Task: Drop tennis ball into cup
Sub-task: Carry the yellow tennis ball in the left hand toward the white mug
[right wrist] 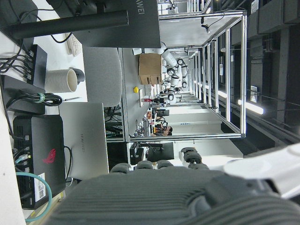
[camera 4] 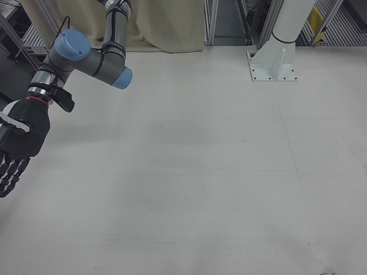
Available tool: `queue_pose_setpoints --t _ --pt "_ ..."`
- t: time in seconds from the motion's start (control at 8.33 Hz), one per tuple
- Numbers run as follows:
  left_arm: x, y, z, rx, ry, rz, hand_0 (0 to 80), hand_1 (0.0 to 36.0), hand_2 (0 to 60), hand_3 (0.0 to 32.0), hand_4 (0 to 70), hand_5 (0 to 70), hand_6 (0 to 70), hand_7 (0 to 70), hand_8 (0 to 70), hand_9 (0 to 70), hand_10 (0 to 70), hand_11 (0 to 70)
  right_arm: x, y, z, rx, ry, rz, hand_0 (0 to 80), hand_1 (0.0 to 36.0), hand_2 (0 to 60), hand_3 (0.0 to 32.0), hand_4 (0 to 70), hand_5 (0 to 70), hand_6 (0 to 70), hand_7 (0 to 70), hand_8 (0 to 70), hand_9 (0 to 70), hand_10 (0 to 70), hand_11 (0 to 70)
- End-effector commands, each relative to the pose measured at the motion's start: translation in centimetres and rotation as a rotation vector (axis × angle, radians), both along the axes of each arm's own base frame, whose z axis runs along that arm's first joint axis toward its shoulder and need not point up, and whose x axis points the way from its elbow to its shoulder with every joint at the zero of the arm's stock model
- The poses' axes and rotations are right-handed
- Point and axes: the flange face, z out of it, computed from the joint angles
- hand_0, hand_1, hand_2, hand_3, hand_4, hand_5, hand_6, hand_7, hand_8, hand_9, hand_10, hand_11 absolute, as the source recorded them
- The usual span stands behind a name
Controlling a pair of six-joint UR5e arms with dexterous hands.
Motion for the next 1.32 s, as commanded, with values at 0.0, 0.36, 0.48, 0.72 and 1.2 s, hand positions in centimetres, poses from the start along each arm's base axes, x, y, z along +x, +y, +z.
queue_pose_setpoints --t 0.0,0.36,0.48,0.72,1.2 --pt "-0.3 1.1 -3.2 0.023 -0.003 -0.025 58.2 36.0 60.0 0.0 56.2 20.2 24.8 63.4 69.2 70.0 31.3 46.8 0.0 0.0 0.0 0.0 0.0 0.0 0.0 0.0 0.0 0.0 0.0 0.0 0.0 0.0 0.0 0.0 0.0 0.0" --pt "3.2 2.1 -5.3 0.036 0.019 -0.007 59.1 36.0 60.0 0.0 54.5 20.2 24.4 62.3 68.4 70.0 30.3 45.7 0.0 0.0 0.1 -0.002 0.0 0.0 0.0 0.0 0.0 0.0 0.0 0.0 0.0 0.0 0.0 0.0 0.0 0.0" --pt "5.3 2.4 -5.5 0.037 0.025 0.005 59.5 36.0 60.0 0.0 53.5 20.1 24.3 62.0 67.6 70.0 30.1 45.4 0.0 0.0 0.1 -0.002 0.0 0.0 0.0 0.0 0.0 0.0 0.0 0.0 0.0 0.0 0.0 0.0 0.0 0.0" --pt "11.1 3.9 -6.5 0.037 0.046 0.035 59.6 36.0 60.0 0.0 54.3 20.0 24.1 61.9 66.9 70.0 29.7 45.0 0.0 0.0 0.1 -0.002 0.0 0.0 0.0 0.0 0.0 0.0 0.0 0.0 0.0 0.0 0.0 0.0 0.0 0.0" --pt "19.0 4.7 -9.5 0.042 0.062 0.102 60.1 36.0 60.0 0.0 54.2 20.0 24.0 61.2 66.3 70.0 29.8 45.2 0.0 0.0 0.0 0.0 0.0 0.0 0.0 0.0 0.0 0.0 0.0 0.0 0.0 0.0 0.0 0.0 0.0 0.0"
